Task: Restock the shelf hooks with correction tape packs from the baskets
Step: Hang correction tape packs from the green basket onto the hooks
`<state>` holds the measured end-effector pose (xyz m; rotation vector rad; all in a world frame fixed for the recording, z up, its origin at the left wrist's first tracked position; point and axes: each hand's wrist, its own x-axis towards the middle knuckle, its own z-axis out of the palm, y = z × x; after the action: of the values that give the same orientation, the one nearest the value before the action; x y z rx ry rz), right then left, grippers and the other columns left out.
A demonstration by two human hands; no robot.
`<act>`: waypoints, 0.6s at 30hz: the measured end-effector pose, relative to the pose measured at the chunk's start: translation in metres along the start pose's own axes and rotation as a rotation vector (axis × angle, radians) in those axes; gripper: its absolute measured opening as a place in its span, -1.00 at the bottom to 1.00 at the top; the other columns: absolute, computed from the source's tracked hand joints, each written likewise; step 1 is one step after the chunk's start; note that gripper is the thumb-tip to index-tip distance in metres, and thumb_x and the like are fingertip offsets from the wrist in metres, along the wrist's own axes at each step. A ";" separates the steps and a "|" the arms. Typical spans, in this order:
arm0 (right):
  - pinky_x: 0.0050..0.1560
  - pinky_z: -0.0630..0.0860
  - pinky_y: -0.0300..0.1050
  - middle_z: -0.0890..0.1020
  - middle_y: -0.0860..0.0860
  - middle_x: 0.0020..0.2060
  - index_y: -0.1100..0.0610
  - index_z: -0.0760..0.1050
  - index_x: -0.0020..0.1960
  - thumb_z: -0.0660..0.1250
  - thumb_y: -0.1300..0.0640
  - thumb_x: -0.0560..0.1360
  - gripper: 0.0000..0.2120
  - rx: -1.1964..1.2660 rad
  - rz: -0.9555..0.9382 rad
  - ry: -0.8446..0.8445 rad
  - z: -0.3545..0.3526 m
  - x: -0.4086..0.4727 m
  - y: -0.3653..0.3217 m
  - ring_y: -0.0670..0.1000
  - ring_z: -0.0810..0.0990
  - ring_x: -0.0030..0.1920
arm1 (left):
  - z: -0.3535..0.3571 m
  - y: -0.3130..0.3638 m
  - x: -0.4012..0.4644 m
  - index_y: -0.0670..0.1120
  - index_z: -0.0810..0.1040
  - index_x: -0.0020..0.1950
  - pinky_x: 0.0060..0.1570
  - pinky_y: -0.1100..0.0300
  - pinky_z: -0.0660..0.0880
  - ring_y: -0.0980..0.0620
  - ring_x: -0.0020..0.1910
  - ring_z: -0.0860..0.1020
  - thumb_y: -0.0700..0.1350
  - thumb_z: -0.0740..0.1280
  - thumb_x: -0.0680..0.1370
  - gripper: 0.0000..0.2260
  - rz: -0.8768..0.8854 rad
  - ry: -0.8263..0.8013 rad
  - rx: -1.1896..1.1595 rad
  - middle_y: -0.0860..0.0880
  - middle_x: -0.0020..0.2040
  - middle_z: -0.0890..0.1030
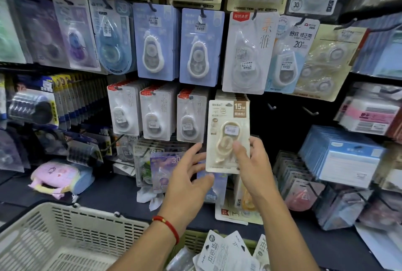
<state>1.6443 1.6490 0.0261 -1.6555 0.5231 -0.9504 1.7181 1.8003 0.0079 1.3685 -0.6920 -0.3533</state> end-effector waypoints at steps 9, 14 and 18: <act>-0.13 0.54 -0.27 0.72 -0.08 0.00 0.00 0.54 0.23 0.39 -0.09 0.63 -0.76 -0.055 -0.043 0.174 0.003 0.009 -0.012 -0.13 0.70 -0.03 | 0.015 -0.004 0.001 0.23 0.42 0.38 0.33 0.34 0.50 0.40 0.38 0.47 -0.52 0.30 0.56 -0.32 0.020 -0.056 -0.069 0.47 0.24 0.59; -0.26 0.47 -0.42 0.73 -0.05 -0.07 0.06 0.58 0.18 0.38 -0.09 0.64 -0.75 -0.171 -0.049 0.182 0.001 0.014 -0.012 -0.20 0.67 -0.17 | 0.012 -0.011 0.006 0.30 0.39 0.42 0.42 0.27 0.46 0.39 0.45 0.40 -0.45 0.34 0.56 -0.30 -0.002 -0.081 -0.046 0.41 0.34 0.54; 0.16 0.51 -0.07 0.58 0.01 0.29 0.10 0.41 0.50 0.32 -0.19 0.64 -0.45 -0.501 -0.022 0.203 0.003 0.013 -0.003 0.03 0.57 0.26 | 0.006 -0.022 0.009 0.33 0.33 0.47 0.42 0.26 0.42 0.39 0.38 0.44 -0.35 0.34 0.58 -0.32 -0.031 -0.096 0.098 0.28 0.45 0.48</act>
<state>1.6543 1.6416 0.0328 -2.0185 0.9407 -1.0678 1.7246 1.7856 -0.0114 1.4636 -0.7770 -0.4167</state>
